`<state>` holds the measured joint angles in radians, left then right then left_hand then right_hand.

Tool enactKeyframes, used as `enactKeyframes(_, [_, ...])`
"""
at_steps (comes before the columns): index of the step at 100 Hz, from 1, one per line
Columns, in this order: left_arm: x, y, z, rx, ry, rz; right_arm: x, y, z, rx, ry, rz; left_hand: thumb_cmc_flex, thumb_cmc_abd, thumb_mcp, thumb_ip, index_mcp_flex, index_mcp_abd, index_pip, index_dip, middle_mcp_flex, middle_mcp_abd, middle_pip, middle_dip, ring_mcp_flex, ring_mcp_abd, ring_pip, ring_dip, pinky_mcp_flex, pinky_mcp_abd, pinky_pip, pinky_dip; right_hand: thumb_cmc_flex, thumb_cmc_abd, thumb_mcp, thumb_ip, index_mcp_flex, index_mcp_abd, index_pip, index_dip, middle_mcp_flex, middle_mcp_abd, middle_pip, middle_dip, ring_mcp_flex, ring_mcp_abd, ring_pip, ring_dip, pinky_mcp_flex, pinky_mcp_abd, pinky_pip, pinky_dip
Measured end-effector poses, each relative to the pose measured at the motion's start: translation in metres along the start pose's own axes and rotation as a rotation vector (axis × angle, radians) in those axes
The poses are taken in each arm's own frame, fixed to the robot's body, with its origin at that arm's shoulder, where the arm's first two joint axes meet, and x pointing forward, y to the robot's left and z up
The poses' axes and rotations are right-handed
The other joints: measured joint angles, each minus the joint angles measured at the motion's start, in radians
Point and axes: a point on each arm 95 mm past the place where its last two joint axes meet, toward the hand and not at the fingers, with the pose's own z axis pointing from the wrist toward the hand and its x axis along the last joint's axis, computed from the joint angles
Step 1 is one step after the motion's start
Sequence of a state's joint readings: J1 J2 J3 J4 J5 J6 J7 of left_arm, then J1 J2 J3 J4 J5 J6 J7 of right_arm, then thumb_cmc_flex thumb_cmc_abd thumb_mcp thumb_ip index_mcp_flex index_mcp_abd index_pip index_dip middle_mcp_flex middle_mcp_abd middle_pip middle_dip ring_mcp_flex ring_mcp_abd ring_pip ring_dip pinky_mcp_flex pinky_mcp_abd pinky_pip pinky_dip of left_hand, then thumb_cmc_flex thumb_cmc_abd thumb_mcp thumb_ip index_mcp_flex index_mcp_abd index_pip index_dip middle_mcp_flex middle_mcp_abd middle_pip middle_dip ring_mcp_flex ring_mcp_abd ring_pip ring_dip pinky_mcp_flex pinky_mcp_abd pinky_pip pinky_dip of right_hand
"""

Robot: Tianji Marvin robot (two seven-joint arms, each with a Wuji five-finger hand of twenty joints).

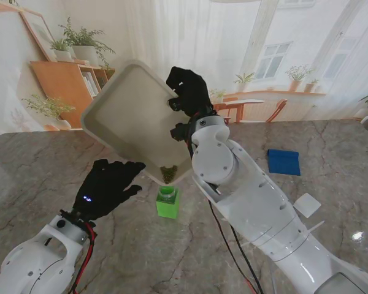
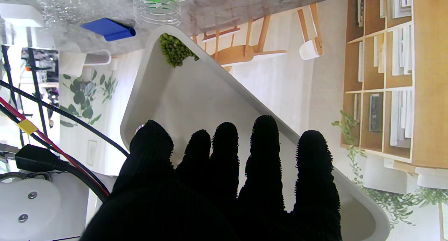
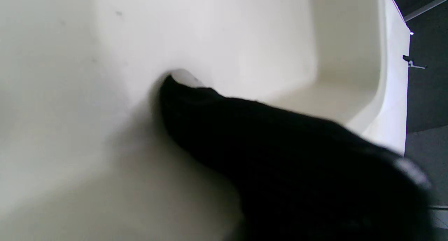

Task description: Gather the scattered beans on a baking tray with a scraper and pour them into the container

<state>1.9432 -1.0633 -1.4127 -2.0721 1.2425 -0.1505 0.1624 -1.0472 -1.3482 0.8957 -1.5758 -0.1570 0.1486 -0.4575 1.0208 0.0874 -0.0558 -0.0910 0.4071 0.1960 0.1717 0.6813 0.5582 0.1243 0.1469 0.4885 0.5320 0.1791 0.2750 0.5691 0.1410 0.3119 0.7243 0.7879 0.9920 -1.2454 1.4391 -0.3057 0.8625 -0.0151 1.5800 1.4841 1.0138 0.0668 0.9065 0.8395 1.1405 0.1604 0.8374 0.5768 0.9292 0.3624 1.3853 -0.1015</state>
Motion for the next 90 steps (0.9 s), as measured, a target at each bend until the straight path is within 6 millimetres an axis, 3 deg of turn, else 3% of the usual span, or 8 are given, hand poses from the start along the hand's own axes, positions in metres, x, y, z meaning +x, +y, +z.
enactKeyframes(90, [0.0005,0.0008,-0.0022,0.000,-0.008,0.002,0.0063,-0.0016,-0.0054,0.006,0.027,-0.008,0.000,0.000,0.000,0.000,0.000,0.000,0.000,0.000,0.000,0.000,0.000,0.000,0.000,0.000,0.000,0.000,0.000,0.000,0.000,0.000,0.000,-0.003,0.000,0.000,0.000,0.004,0.000,0.000,0.000,0.000,0.006,0.000,0.000,0.000,0.006,-0.007,0.002,0.007,0.000,0.000])
